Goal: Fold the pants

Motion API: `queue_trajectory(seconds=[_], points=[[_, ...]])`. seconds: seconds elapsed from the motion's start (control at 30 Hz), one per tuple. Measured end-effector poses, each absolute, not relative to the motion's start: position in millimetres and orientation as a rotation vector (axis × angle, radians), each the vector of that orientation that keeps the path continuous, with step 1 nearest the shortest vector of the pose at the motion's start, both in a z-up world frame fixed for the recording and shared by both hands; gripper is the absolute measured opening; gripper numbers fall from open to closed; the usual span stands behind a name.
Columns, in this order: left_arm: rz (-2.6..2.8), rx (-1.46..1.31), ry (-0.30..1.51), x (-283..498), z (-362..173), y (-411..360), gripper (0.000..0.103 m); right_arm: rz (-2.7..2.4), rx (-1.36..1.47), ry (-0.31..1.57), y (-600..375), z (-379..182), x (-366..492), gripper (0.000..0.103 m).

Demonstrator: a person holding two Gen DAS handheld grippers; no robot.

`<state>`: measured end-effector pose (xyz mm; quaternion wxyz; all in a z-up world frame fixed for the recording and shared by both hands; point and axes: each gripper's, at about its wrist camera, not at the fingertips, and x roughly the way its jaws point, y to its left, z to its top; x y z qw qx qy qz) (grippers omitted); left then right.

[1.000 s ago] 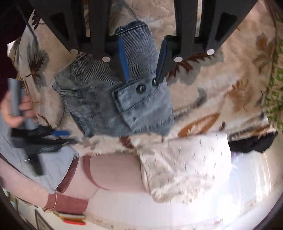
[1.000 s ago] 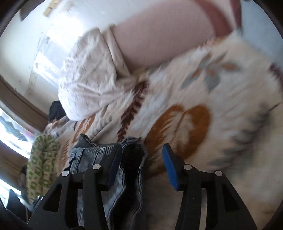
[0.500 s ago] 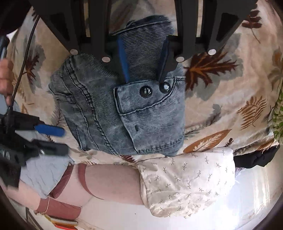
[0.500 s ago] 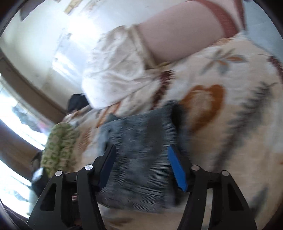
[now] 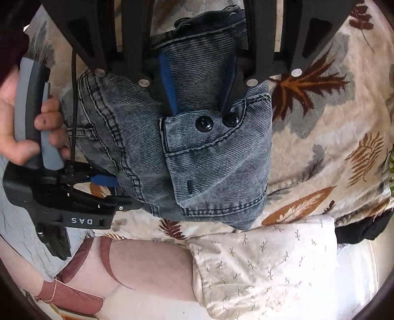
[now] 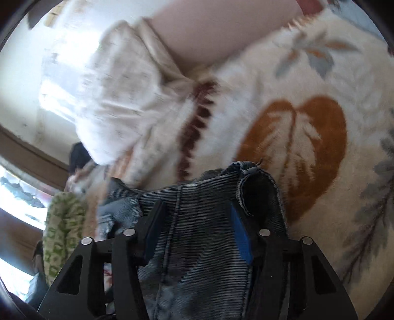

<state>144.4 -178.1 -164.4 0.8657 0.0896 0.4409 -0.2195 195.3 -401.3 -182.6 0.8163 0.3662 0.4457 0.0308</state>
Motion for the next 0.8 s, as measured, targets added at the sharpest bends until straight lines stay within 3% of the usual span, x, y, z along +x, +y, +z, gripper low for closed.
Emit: queue_trajectory(seconds=[0.27, 0.37, 0.4, 0.6, 0.8], points=[[-0.474, 0.064, 0.916, 138.2, -139.5, -148.2, 0.041, 0.054, 0.722, 0.929, -400.1, -165.7, 183.7, 0.057], [-0.4, 0.121, 0.816, 128.7, -117.6, -132.8, 0.058, 0.07, 0.613, 0.885, -387.3, -134.6, 162.7, 0.058], [-0.365, 0.164, 0.807, 127.7, -115.1, -130.7, 0.059, 0.094, 0.582, 0.872, -381.2, -124.9, 154.0, 0.058], [-0.33, 0.228, 0.883, 127.5, -139.3, -126.0, 0.059, 0.141, 0.407, 0.854, -335.6, -95.7, 88.8, 0.058], [-0.311, 0.234, 0.873, 125.3, -148.4, -127.4, 0.059, 0.162, 0.35, 0.965, -295.8, -121.6, 73.5, 0.058]])
